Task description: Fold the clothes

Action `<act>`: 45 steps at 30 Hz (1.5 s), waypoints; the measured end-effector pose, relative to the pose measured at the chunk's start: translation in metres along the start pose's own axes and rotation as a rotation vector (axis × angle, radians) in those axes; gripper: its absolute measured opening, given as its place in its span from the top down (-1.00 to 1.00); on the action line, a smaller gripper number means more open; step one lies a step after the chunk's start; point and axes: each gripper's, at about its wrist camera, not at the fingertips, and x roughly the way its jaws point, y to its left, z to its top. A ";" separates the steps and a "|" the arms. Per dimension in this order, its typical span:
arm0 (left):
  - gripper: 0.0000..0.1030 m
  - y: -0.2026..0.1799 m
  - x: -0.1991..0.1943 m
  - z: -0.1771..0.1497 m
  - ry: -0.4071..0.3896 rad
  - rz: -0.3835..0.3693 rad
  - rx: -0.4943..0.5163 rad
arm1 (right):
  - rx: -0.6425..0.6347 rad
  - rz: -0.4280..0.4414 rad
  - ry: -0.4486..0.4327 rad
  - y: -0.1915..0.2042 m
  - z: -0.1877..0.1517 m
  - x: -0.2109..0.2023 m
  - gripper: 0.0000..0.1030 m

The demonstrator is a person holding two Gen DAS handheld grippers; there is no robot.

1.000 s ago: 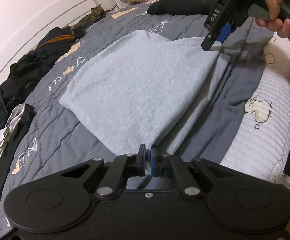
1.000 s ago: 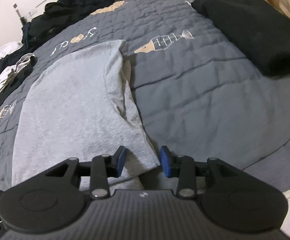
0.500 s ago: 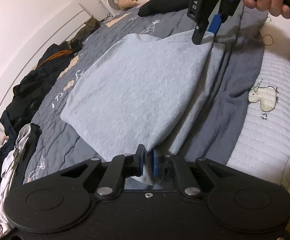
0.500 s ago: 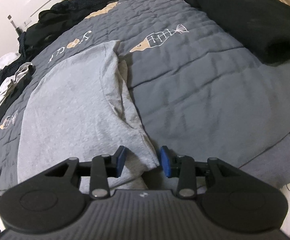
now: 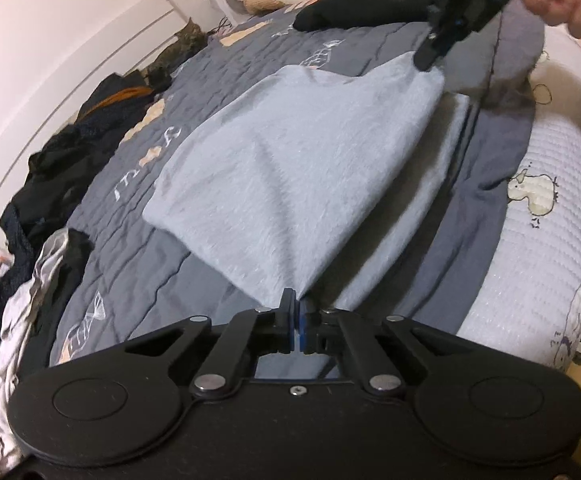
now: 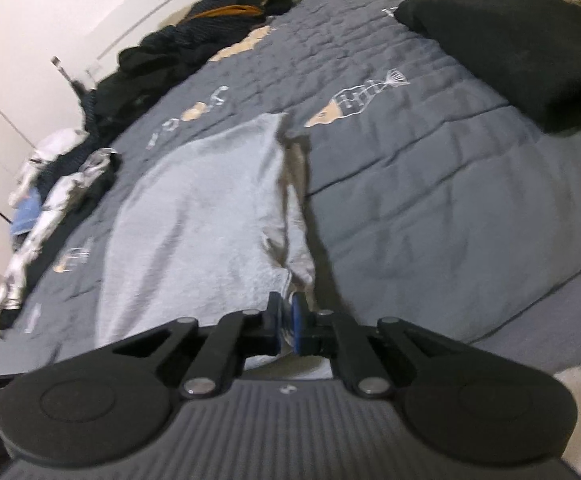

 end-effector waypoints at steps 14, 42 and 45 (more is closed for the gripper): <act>0.32 -0.026 0.000 0.002 -0.008 0.025 0.101 | -0.144 -0.162 0.116 0.011 -0.020 0.018 0.90; 0.92 -0.014 -0.011 0.009 -0.060 -0.180 -0.047 | -0.088 -0.171 -0.018 0.001 -0.012 -0.009 0.85; 0.82 0.006 -0.012 0.013 -0.093 -0.201 -0.189 | -0.110 -0.137 -0.031 0.008 -0.008 -0.009 0.83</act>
